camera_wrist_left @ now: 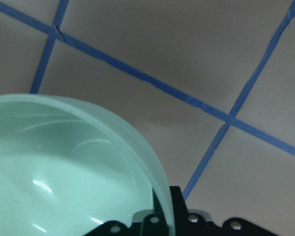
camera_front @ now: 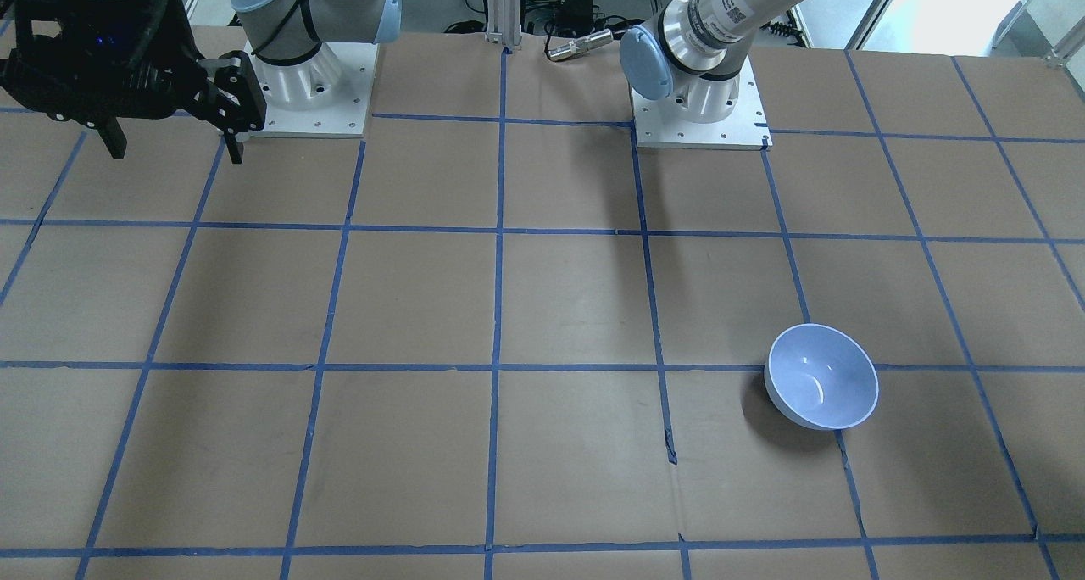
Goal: Stack green bowl on blue bowl
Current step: 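Lift the pale green bowl and carry it toward the blue bowl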
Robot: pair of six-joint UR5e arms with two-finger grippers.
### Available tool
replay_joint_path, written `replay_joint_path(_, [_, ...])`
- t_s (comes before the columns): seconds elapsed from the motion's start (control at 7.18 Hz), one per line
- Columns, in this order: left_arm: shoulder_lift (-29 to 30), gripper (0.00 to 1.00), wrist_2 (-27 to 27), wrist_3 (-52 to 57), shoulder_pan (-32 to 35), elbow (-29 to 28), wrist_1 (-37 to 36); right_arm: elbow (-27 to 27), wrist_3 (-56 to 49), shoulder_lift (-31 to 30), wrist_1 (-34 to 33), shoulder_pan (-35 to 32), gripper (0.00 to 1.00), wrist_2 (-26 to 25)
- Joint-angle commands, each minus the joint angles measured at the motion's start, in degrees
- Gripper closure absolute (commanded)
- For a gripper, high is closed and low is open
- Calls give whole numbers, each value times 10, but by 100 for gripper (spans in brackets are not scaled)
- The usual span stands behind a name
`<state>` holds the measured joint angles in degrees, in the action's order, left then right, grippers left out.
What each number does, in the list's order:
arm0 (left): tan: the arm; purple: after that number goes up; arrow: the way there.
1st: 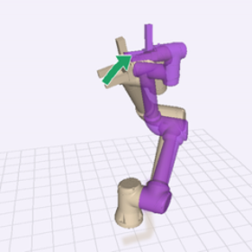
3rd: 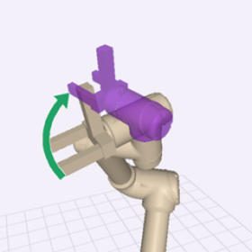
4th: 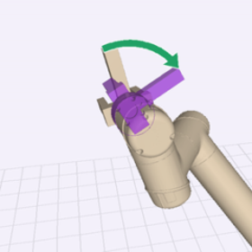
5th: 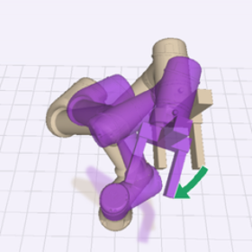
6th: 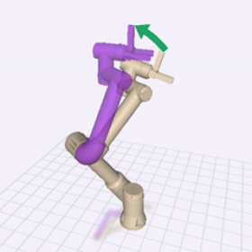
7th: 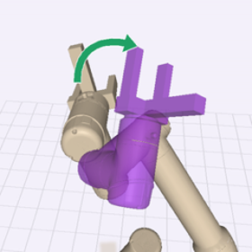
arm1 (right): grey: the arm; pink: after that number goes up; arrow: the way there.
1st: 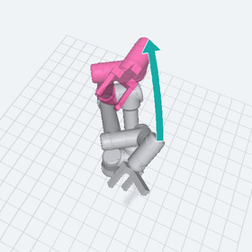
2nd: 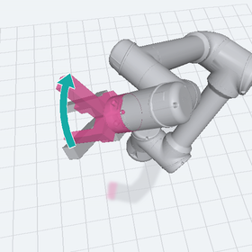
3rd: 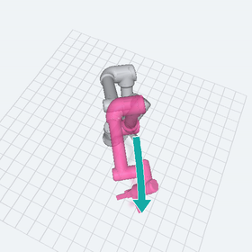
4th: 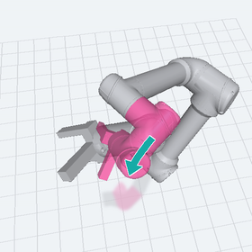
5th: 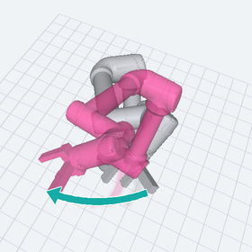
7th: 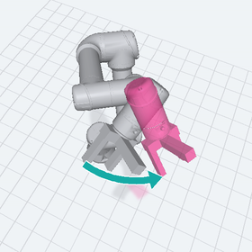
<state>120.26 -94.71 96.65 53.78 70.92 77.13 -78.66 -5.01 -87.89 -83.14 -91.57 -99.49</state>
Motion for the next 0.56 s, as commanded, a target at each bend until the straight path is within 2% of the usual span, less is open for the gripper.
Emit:
replay_joint_path(0.0, [-47,100,2,-116,52,39,23,0,0,0,0,0,0,0])
replay_joint_path(0.14, [-74,100,0,-195,79,77,18,0,0,0,0,0,0,0])
replay_joint_path(0.42, [-107,100,-55,-331,161,126,-14,0,0,0,0,0,0,0])
